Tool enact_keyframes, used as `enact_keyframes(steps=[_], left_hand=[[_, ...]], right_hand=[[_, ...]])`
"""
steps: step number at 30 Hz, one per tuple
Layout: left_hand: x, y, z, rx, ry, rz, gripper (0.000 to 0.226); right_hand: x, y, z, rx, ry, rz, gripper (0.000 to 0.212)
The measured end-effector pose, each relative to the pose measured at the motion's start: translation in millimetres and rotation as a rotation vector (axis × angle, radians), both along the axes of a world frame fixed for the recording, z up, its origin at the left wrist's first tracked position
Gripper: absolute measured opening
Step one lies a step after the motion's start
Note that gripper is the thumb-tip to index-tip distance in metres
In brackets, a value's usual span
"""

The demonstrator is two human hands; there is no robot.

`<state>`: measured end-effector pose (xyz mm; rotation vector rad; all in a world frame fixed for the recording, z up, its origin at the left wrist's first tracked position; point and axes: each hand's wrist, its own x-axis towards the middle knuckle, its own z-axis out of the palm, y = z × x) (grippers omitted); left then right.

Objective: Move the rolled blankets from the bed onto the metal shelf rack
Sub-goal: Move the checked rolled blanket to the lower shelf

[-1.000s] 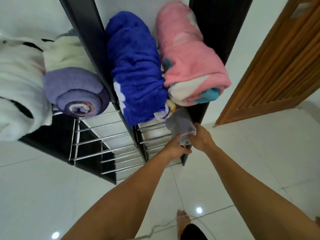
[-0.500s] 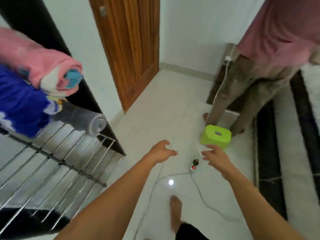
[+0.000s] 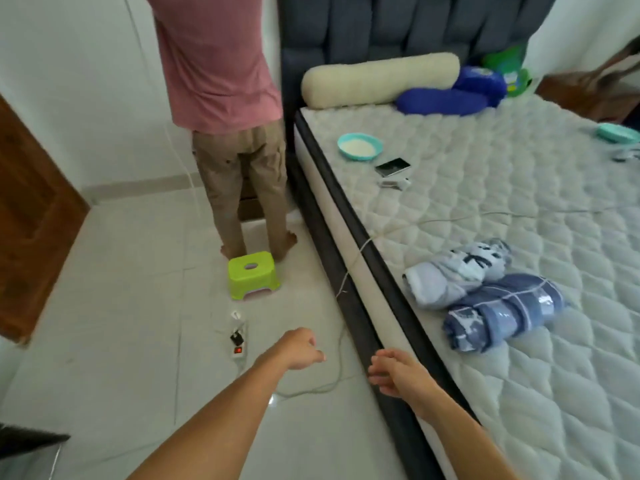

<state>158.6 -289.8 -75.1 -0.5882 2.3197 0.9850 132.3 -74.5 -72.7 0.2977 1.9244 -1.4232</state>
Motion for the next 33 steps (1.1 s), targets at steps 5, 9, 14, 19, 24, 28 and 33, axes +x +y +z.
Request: enact_keyframes(steps=[5, 9, 14, 19, 24, 28, 33], left_hand=[[-60, 155, 7, 0.040, 0.012, -0.274, 0.055], [-95, 229, 4, 0.036, 0.020, -0.361, 0.060], [-127, 264, -23, 0.032, -0.066, -0.261, 0.063], [-169, 272, -49, 0.171, -0.077, 0.071, 0.078], [-208, 286, -62, 0.381, -0.146, 0.252, 0.074], [-225, 287, -77, 0.331, -0.213, 0.232, 0.067], [-242, 289, -97, 0.240, -0.237, 0.060, 0.050]], right_hand=[[-15, 127, -17, -0.054, -0.119, -0.257, 0.007], [-41, 205, -30, -0.093, -0.158, -0.533, 0.016], [-63, 257, -51, -0.162, -0.205, -0.741, 0.021], [-102, 276, -63, -0.183, -0.253, -0.799, 0.028], [-173, 281, -69, -0.115, -0.244, -0.731, 0.045], [-221, 265, -76, -0.158, -0.227, -0.687, 0.067], [-237, 253, -93, -0.254, -0.350, -0.785, 0.077]])
